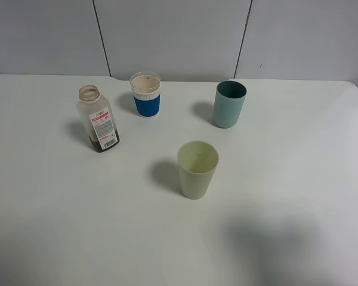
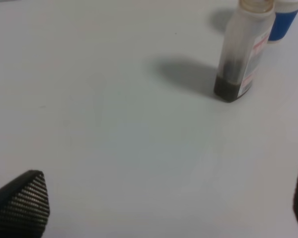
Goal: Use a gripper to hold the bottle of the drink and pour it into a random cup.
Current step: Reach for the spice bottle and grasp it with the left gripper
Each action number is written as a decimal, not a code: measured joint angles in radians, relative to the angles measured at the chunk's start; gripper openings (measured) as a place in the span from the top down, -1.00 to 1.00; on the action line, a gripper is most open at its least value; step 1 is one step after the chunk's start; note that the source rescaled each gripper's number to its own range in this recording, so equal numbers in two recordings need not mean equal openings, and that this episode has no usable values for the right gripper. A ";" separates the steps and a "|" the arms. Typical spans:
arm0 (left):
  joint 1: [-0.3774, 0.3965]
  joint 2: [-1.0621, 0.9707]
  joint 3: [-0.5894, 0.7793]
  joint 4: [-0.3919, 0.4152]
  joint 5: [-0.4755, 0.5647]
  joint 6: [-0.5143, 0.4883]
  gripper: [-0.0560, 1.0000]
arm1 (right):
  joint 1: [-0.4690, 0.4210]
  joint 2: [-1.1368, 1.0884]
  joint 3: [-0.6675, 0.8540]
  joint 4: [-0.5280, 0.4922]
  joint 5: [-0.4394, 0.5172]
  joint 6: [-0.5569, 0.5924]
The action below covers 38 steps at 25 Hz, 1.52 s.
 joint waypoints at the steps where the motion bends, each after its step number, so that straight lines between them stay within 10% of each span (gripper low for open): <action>1: 0.000 0.000 0.000 0.000 0.000 0.000 -1.00 | 0.000 0.000 0.000 0.000 0.000 0.000; 13: 0.000 0.000 -0.007 -0.009 -0.013 -0.001 -1.00 | 0.000 0.000 0.000 0.000 0.000 0.000; 38: 0.000 0.513 0.188 -0.083 -0.954 0.000 -1.00 | 0.000 0.000 0.000 0.000 0.000 0.000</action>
